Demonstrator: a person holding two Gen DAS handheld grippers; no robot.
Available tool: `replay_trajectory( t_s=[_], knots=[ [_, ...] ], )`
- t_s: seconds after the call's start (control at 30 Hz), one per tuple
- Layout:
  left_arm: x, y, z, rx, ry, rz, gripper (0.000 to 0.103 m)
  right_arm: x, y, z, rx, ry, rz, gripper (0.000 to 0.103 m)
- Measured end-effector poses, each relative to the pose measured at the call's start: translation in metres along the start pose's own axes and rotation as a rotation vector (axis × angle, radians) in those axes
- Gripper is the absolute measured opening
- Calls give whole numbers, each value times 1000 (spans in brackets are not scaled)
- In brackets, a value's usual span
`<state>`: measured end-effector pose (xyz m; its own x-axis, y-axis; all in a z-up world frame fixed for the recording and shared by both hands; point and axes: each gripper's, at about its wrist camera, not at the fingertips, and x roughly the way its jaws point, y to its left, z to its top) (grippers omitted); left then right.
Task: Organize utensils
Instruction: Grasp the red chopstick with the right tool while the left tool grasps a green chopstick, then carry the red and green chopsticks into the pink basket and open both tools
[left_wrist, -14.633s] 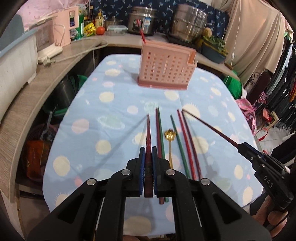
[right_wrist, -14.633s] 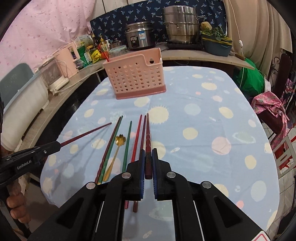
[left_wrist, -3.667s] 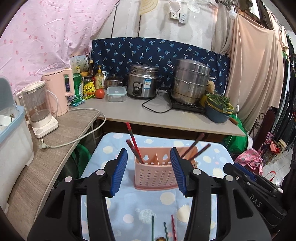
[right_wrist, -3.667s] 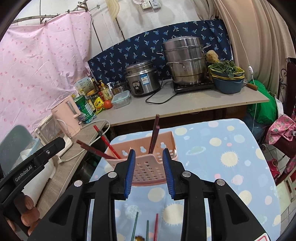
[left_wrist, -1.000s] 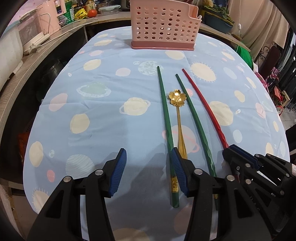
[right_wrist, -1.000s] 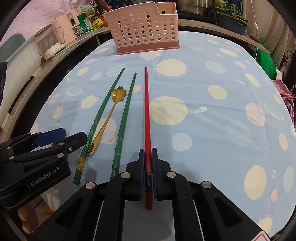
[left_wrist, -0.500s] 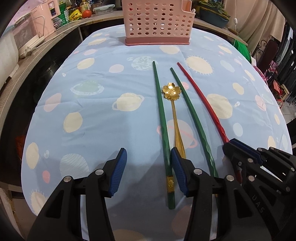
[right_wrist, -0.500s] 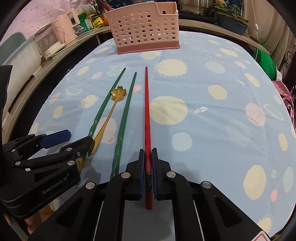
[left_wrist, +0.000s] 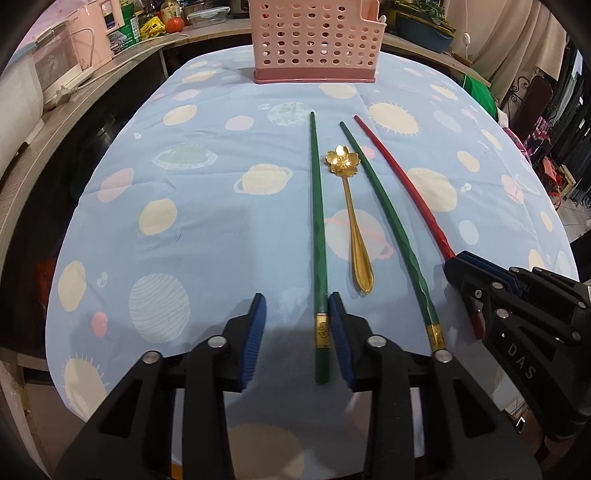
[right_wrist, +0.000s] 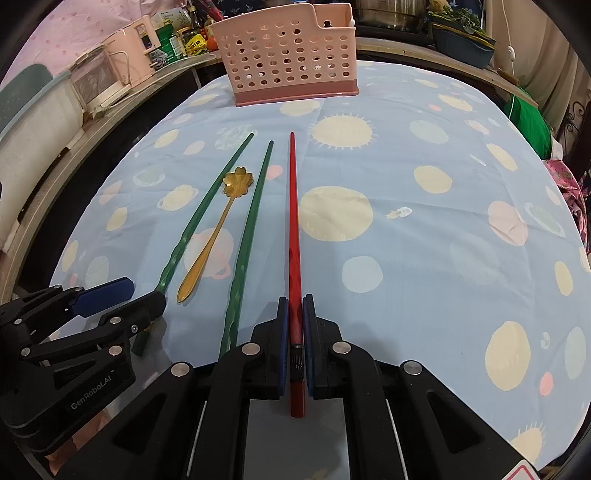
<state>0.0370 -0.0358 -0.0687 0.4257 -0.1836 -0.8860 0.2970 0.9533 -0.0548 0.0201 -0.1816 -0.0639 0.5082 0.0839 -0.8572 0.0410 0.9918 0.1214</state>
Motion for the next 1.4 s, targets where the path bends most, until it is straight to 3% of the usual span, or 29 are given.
replay_trajectory(
  t_s=[0.13, 0.4, 0.7, 1.07, 1.4],
  knots=[
    [-2, 3, -2, -7, 14, -32, 7, -3, -1, -6, 5, 2, 7, 7],
    [-19, 7, 4, -30, -23, -54, 7, -21, -10, -4, 40, -24, 24, 7],
    [-66, 16, 34, -71, -144, -86, 7, -65, -17, 25, 73, -134, 59, 7],
    [-111, 30, 98, -115, -309, -110, 7, -120, -26, 88, 85, -318, 109, 7],
    [-150, 35, 165, -107, -465, -93, 7, -139, -26, 145, 77, -432, 125, 7]
  ],
)
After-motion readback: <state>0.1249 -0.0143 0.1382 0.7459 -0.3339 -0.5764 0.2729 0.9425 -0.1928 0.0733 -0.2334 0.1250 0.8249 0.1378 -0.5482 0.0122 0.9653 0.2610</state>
